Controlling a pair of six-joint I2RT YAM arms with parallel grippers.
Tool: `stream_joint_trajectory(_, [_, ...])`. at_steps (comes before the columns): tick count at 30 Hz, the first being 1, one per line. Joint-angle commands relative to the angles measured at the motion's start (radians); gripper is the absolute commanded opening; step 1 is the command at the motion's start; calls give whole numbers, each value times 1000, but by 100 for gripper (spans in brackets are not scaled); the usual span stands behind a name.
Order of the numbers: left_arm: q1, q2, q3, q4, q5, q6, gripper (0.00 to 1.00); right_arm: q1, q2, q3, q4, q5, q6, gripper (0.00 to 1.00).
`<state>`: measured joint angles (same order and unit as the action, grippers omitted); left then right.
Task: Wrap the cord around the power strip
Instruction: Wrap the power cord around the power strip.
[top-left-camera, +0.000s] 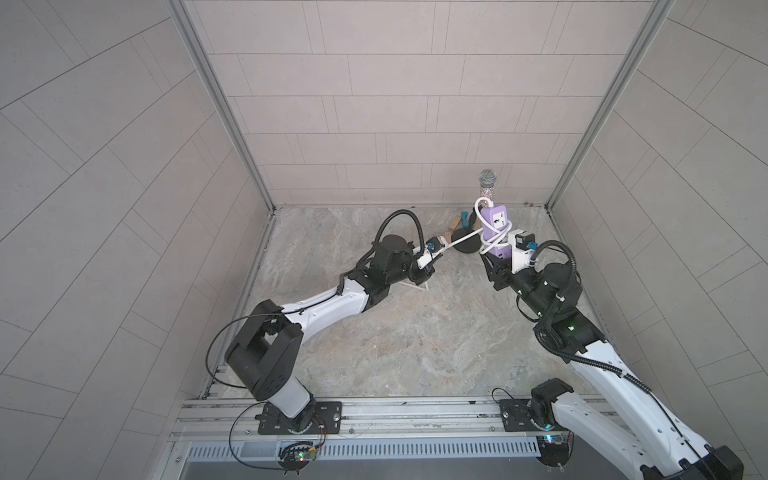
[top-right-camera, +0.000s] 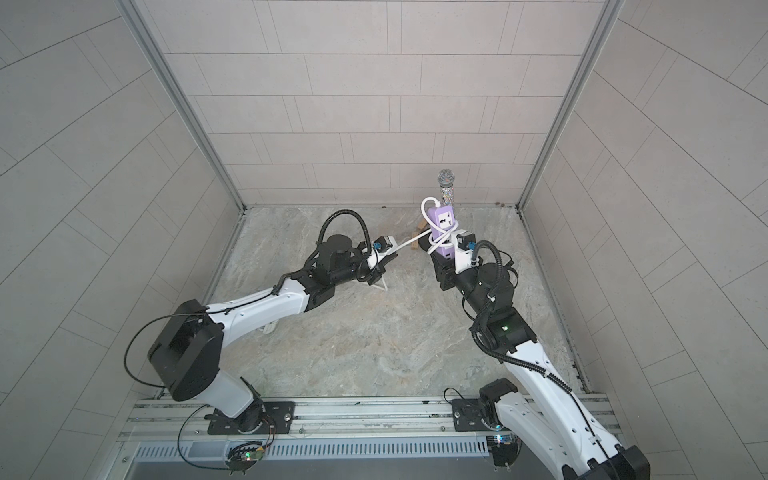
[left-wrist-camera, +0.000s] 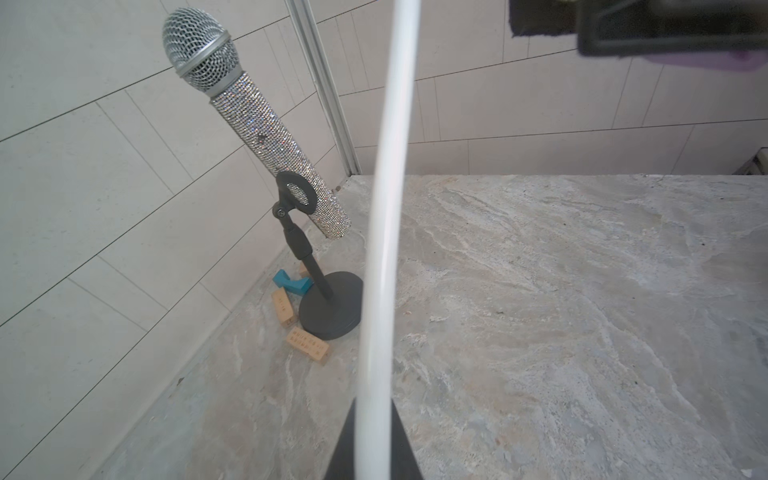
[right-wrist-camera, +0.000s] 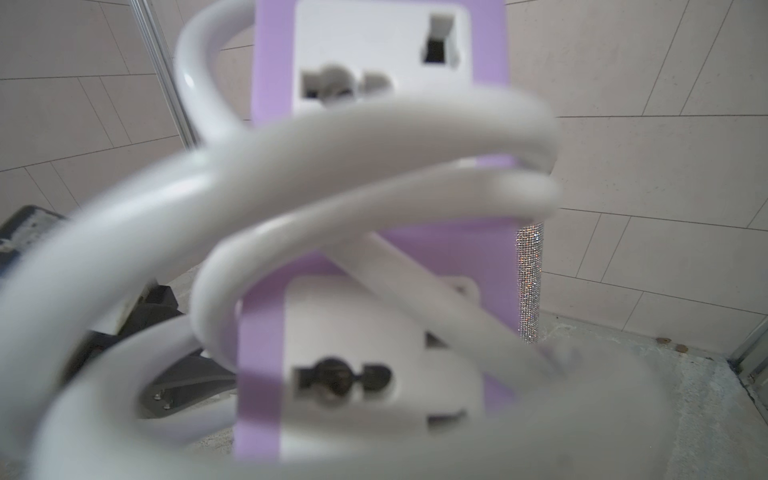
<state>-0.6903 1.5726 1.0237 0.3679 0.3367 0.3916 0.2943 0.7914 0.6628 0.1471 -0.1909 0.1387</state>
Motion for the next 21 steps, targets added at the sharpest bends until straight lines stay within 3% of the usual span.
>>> stream_joint_trajectory(1, [44, -40, -66, -112, -121, 8, 0, -66, -39, 49, 128, 145, 10, 0])
stream_joint_trajectory(5, [73, -87, -110, -126, -166, 6, 0, -120, -32, 65, 101, 205, 15, 0])
stream_joint_trajectory(11, [82, -143, -152, -202, -117, 63, 0, -190, -20, 89, 48, 276, 24, 0])
stream_joint_trajectory(14, [81, -185, -158, -252, 11, 136, 0, -214, -12, 88, 27, 306, 30, 0])
stream_joint_trajectory(18, [68, -238, -126, -330, 244, 224, 0, -217, 31, 103, -25, 256, 20, 0])
stream_joint_trajectory(21, [35, -252, -54, -432, 292, 314, 0, -215, 76, 120, -86, 193, -6, 0])
